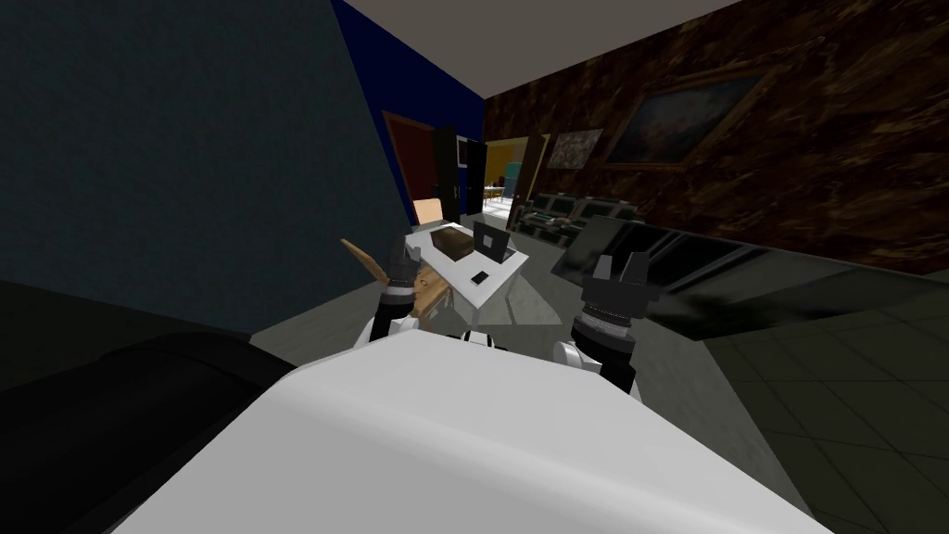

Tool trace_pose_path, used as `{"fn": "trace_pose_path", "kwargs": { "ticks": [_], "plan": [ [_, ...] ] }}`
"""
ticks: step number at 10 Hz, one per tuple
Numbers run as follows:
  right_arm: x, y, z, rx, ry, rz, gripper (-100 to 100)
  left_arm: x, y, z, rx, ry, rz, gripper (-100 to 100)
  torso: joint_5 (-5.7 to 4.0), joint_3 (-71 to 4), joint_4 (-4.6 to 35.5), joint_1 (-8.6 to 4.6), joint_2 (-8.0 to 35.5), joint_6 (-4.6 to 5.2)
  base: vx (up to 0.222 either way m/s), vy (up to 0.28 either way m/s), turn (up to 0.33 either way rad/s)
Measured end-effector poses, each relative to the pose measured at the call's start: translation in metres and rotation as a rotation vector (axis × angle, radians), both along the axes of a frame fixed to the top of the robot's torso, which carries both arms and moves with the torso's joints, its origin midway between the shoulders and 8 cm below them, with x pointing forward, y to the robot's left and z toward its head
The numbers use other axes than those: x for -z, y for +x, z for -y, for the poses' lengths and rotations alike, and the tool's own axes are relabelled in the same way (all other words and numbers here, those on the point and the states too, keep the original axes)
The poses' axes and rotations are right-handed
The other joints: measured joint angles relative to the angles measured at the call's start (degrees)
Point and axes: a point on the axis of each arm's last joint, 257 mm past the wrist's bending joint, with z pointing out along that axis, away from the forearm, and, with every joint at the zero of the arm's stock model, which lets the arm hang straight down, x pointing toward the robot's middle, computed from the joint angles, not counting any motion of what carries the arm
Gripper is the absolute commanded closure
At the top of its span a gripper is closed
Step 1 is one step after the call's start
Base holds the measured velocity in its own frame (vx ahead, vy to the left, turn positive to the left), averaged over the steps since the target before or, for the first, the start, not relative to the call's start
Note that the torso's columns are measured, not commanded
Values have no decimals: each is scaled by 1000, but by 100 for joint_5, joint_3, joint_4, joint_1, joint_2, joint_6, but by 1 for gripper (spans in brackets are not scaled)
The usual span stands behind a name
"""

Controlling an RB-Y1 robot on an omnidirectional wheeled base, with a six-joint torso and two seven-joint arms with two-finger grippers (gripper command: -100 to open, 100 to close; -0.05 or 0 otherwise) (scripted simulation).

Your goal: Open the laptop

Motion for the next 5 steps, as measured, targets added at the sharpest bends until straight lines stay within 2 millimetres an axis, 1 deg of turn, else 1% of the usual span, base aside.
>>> {"fn": "trace_pose_path", "kwargs": {
  "ticks": [2, 4, 5],
  "plan": [
    [0, 0, 0, 0, 0, 0, 0, 4, 0, 0, 42, 13, -20, -100, 3, -11, 4, 10, -3, 0, -12, -161, -5],
    [0, 0, 0, 0, 0, 0, 0, 8, -2, -1, 74, 12, -37, -100, 10, -10, 5, 36, -1, 0, -5, -108, 0],
    [0, 0, 0, 0, 0, 0, 0, 11, -3, -3, 88, 9, -46, -100, 12, -10, 5, 40, 0, -1, -10, -153, -1]
  ]
}}
